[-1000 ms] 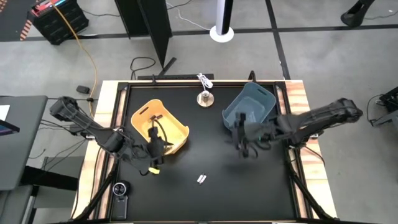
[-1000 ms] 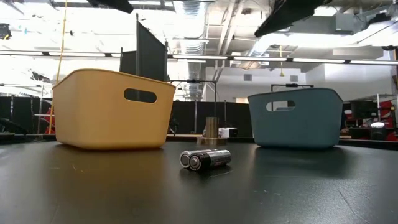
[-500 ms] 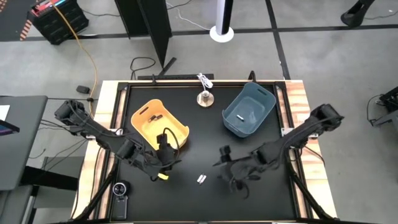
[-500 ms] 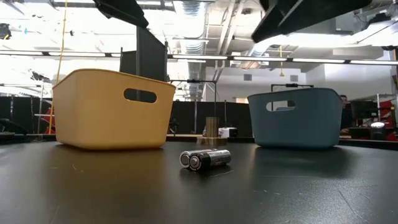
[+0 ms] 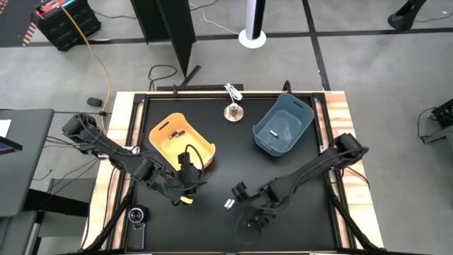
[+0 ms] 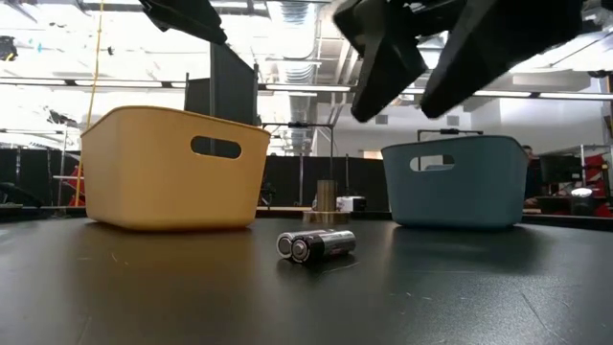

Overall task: Sort batteries
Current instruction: Put the silver battery into the blue bin

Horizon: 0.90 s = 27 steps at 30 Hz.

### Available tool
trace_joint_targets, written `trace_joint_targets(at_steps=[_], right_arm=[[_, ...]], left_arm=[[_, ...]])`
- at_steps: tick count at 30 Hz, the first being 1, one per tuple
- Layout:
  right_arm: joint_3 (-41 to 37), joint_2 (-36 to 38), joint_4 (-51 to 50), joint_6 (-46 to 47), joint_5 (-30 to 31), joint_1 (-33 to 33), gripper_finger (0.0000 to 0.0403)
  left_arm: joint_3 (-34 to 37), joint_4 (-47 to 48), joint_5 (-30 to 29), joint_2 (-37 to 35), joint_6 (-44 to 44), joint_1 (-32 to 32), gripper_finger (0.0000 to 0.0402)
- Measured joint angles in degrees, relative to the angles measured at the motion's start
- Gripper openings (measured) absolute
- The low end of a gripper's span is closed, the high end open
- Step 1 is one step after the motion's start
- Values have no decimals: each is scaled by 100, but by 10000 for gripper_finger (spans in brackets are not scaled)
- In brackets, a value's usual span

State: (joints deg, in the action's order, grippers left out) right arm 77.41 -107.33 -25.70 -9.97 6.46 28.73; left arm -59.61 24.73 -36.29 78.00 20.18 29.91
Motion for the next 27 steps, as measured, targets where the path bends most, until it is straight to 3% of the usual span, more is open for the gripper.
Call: trace_joint_targets(at_steps=[11,27], right_arm=[[1016,-980,-742,-250,-65,-116,219],[1169,-1403,-884,-368,-74,-275,219]], left_arm=[[0,-15,-2,0,59,0,164],[2,-12,-2,0,66,0,164]])
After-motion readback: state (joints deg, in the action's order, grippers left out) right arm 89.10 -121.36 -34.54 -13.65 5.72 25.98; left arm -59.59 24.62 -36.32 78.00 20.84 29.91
